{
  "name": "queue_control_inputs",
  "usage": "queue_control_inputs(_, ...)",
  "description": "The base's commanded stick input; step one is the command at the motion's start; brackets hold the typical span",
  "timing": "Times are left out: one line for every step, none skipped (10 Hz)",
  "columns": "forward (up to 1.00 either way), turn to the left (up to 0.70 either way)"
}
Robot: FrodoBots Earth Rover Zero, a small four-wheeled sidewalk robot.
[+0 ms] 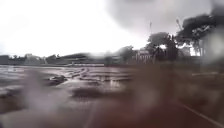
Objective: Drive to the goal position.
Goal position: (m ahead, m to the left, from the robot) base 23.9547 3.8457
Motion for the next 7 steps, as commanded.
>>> queue_control_inputs(0.45,0.0)
queue_control_inputs(0.45,0.0)
queue_control_inputs(0.45,0.0)
queue_control_inputs(0.45,0.0)
queue_control_inputs(0.45,0.0)
queue_control_inputs(0.45,0.0)
queue_control_inputs(0.45,0.0)
